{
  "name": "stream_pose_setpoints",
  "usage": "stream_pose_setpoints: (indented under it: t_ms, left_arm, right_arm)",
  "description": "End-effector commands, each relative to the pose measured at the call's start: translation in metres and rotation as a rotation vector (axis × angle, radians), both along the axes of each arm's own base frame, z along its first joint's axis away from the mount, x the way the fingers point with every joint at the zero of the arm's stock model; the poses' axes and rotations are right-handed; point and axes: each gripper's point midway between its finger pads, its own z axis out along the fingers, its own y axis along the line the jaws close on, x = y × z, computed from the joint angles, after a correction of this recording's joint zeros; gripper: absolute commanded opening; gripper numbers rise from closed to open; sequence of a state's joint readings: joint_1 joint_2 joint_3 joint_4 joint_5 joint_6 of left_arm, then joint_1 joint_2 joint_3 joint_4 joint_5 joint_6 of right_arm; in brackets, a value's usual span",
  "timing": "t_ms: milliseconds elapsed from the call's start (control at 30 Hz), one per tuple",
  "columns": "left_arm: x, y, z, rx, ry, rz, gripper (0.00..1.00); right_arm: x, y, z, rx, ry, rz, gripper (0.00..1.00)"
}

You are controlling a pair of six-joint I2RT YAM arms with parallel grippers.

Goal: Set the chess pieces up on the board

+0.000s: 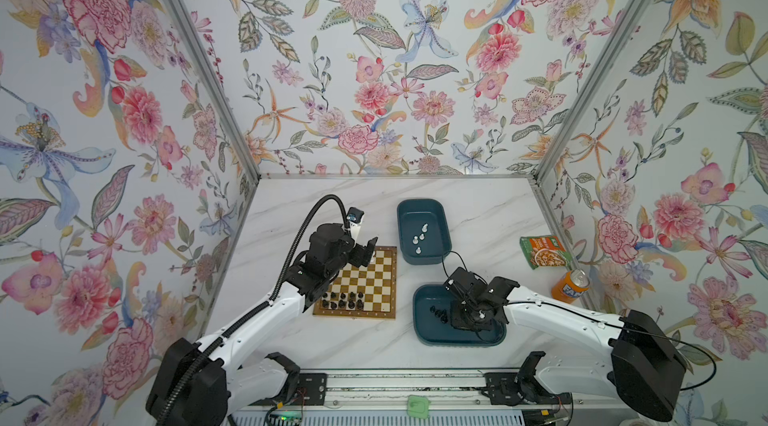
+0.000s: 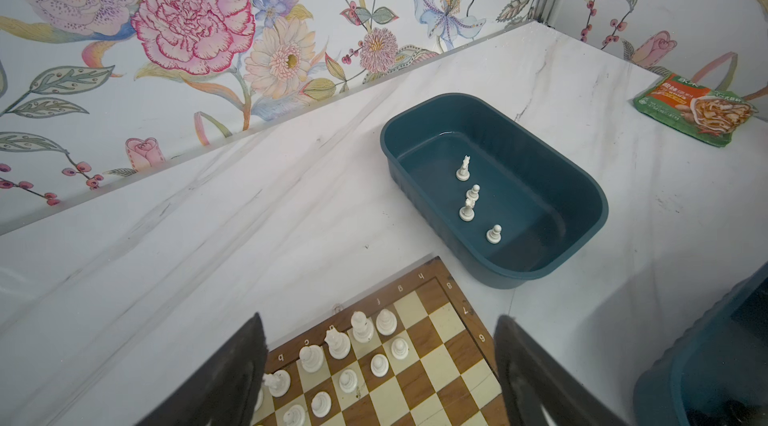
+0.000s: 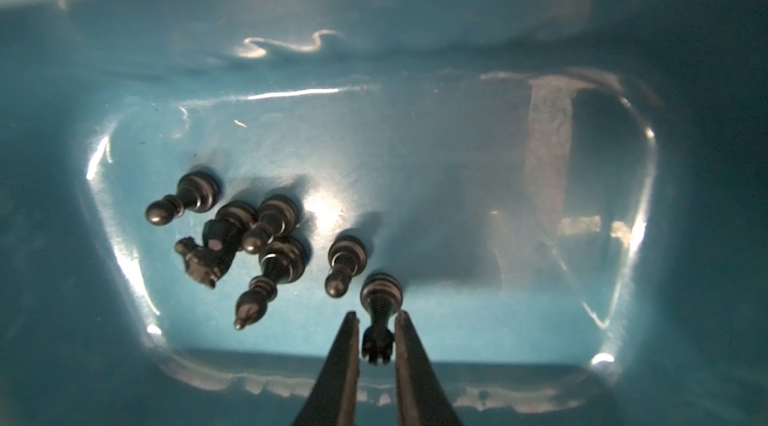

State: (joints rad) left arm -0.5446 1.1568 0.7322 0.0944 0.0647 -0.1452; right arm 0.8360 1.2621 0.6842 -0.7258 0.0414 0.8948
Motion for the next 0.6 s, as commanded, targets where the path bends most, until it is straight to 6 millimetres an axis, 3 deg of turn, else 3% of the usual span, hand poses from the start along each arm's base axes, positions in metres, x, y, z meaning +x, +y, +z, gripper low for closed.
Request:
stream_pose_setpoints:
  t_ms: [0, 333, 567]
  left_arm:
    - [-0.006, 0.003, -0.002, 0.015, 0.003, 0.009, 0.87]
    - [-0.007, 0.006, 0.000, 0.026, -0.003, 0.016, 0.87]
    - [-0.009, 0.015, -0.003, 0.049, -0.006, 0.049, 0.87]
  right_arm:
    - [0.000, -0.002, -0.003, -0.009, -0.012, -0.006, 0.17]
    - [-0.002, -0.001, -0.003, -0.020, -0.012, 0.008, 0.13]
    - [0.004, -0.007, 0.026, -0.047, -0.052, 0.030, 0.13]
